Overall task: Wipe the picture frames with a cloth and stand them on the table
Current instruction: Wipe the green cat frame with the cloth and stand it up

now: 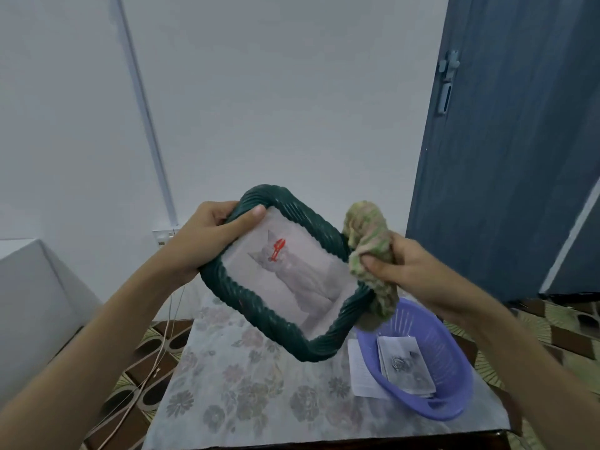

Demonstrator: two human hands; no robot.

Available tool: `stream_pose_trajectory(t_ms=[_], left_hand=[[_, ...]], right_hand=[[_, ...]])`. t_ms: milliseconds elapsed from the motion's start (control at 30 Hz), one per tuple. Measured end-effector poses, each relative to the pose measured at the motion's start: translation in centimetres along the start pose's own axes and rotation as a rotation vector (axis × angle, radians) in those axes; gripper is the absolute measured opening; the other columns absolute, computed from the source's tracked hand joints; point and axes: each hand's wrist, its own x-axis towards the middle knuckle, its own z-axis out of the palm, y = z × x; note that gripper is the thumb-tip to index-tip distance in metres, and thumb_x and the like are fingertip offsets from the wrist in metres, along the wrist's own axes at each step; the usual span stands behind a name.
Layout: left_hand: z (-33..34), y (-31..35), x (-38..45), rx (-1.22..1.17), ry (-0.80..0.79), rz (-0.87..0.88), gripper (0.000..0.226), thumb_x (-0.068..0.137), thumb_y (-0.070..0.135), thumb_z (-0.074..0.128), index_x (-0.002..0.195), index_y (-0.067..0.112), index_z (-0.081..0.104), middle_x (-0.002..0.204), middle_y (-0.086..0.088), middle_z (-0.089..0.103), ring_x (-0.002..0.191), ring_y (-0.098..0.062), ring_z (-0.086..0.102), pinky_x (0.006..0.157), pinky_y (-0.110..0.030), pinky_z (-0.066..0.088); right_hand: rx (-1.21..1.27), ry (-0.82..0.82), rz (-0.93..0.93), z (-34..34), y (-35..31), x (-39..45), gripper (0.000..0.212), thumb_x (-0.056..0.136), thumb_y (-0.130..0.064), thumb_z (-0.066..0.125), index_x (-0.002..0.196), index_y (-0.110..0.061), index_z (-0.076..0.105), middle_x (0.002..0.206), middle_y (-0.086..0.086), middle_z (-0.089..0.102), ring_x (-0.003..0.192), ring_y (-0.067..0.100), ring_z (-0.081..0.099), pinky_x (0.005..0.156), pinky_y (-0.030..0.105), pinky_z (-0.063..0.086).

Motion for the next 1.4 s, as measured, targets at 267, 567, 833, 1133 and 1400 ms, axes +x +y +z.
stream_pose_trajectory(t_ms=[267, 567, 833, 1133, 1400], left_hand=[[-0.1, -0.2, -0.7, 0.033, 0.031, 0.091, 0.045, 0.072, 0.038, 0.064, 0.087, -0.004, 0.066, 0.08, -0.022, 0.069, 0.068, -0.025, 0.065, 0.064, -0.033, 0.052], [0.3, 0.2, -0.8, 0.096, -0.055, 0.111, 0.046, 0.077, 0.044, 0.069, 0.075, -0.001, 0.062, 0.066, -0.013, 0.062, 0.06, -0.017, 0.061, 0.054, -0.025, 0.048], [2.2, 1.7, -0.7, 0.286, -0.128, 0.217, 0.066, 0.079, 0.05, 0.068, 0.069, -0.013, 0.048, 0.058, -0.032, 0.045, 0.051, -0.022, 0.043, 0.049, -0.027, 0.028], [0.7, 1.2, -1.3, 0.036, 0.011, 0.046, 0.04, 0.071, 0.037, 0.064, 0.084, 0.0, 0.067, 0.07, -0.008, 0.072, 0.061, -0.017, 0.068, 0.055, -0.025, 0.056], [0.4, -0.4, -1.3, -0.215, 0.24, -0.015, 0.038, 0.074, 0.042, 0.061, 0.09, 0.007, 0.067, 0.075, -0.002, 0.073, 0.066, -0.016, 0.069, 0.058, -0.026, 0.058]], right_hand=[[-0.1, 0.303, -0.156, 2.5, 1.0, 0.3, 0.015, 0.086, -0.011, 0.062, 0.076, -0.023, 0.063, 0.074, -0.001, 0.067, 0.068, 0.012, 0.06, 0.068, 0.026, 0.051], [0.24, 0.239, -0.064, -1.3, -2.0, 1.7, 0.017, 0.092, -0.032, 0.046, 0.097, -0.027, 0.062, 0.085, -0.01, 0.07, 0.084, 0.013, 0.063, 0.073, 0.029, 0.052], [-0.282, 0.08, -0.293, 3.7, -4.2, 1.8, 0.016, 0.09, -0.012, 0.055, 0.084, -0.027, 0.058, 0.084, -0.006, 0.065, 0.085, 0.014, 0.063, 0.083, 0.034, 0.052], [0.32, 0.211, -0.042, -0.9, -4.0, 2.9, 0.024, 0.097, -0.021, 0.039, 0.1, -0.015, 0.062, 0.09, 0.001, 0.068, 0.078, 0.016, 0.064, 0.068, 0.029, 0.053], [0.303, 0.096, -0.058, 0.4, -0.8, -0.3, 0.017, 0.079, -0.03, 0.055, 0.089, -0.019, 0.06, 0.071, -0.009, 0.069, 0.064, 0.004, 0.062, 0.059, 0.019, 0.053]])
